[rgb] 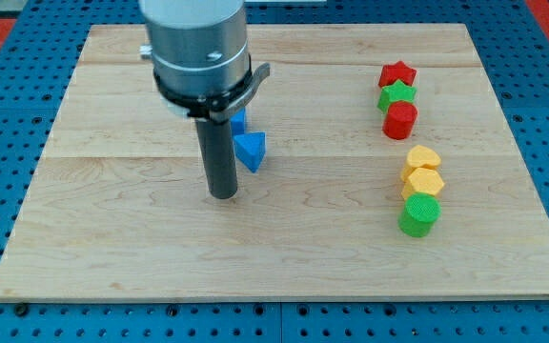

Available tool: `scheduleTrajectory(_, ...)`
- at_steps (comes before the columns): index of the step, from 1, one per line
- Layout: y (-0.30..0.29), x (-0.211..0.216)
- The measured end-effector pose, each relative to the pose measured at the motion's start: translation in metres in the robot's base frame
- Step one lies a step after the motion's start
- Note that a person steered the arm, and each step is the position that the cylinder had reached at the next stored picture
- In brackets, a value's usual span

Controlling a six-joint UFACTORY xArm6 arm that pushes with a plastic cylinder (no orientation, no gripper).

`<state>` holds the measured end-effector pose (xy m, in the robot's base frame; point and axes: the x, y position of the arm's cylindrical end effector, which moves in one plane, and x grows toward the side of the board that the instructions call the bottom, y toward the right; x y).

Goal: Move the blue triangle into the blue cube

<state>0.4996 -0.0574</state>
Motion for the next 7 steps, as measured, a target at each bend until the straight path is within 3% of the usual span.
scheduleTrajectory(1,0.029,-0.029)
scheduleTrajectory(3,-0.001,-0.079)
scheduleTrajectory(5,-0.058,-0.06)
scheduleTrajectory(7,-0.072,-0.068)
